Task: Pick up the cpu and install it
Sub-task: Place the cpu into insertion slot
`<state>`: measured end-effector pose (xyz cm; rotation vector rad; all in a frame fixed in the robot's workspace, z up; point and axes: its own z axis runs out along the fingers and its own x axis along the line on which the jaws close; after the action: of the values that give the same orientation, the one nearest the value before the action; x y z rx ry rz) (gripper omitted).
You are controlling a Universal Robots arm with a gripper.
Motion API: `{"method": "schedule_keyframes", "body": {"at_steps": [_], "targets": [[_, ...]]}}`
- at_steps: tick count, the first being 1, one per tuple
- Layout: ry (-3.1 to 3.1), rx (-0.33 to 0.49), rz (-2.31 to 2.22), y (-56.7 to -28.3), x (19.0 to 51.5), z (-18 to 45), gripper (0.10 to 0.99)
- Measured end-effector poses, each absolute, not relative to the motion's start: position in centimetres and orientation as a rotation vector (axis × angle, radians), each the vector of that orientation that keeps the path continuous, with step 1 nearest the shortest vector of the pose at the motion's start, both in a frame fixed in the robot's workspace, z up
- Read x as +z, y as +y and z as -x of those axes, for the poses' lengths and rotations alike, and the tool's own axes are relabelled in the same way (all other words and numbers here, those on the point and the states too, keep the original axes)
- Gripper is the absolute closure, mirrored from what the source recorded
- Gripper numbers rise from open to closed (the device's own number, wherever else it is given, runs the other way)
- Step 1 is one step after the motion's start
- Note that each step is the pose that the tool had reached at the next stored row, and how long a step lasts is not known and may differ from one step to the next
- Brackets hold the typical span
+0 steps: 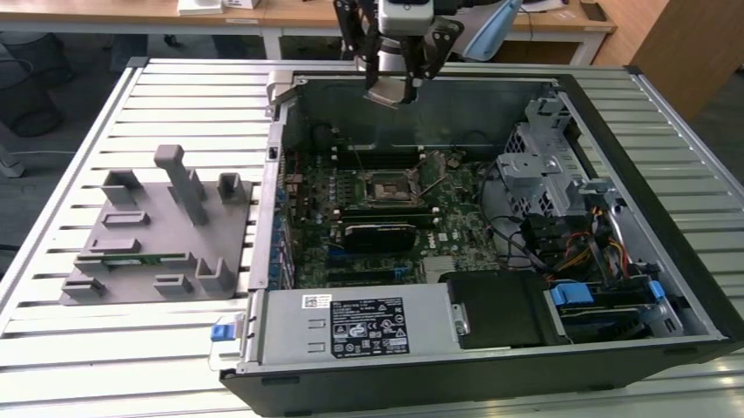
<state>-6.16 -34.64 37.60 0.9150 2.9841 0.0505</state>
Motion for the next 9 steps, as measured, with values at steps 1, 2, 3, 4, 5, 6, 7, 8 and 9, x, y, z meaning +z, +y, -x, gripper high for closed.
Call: {"method": "schedule_keyframes", "body": {"at_steps": [1,2,3,4,5,6,7,8,9], "targets": [[2.978,0.05,-0.933,-34.63,37.6,6.16,0.545],[2.972,0.05,-0.952,-34.63,37.59,6.16,0.545],[2.965,0.05,-0.972,-34.61,37.59,6.16,0.545],[2.959,0.05,-0.991,-34.61,37.59,6.16,0.545],[2.953,0.049,-1.009,-34.6,37.58,6.16,0.545],[2.946,0.049,-1.027,-34.59,37.58,6.16,0.545],[2.939,0.049,-1.045,-34.58,37.57,6.16,0.545],[2.933,0.049,-1.063,-34.57,37.57,6.16,0.545],[2.926,0.048,-1.082,-34.57,37.56,6.16,0.545]]}}
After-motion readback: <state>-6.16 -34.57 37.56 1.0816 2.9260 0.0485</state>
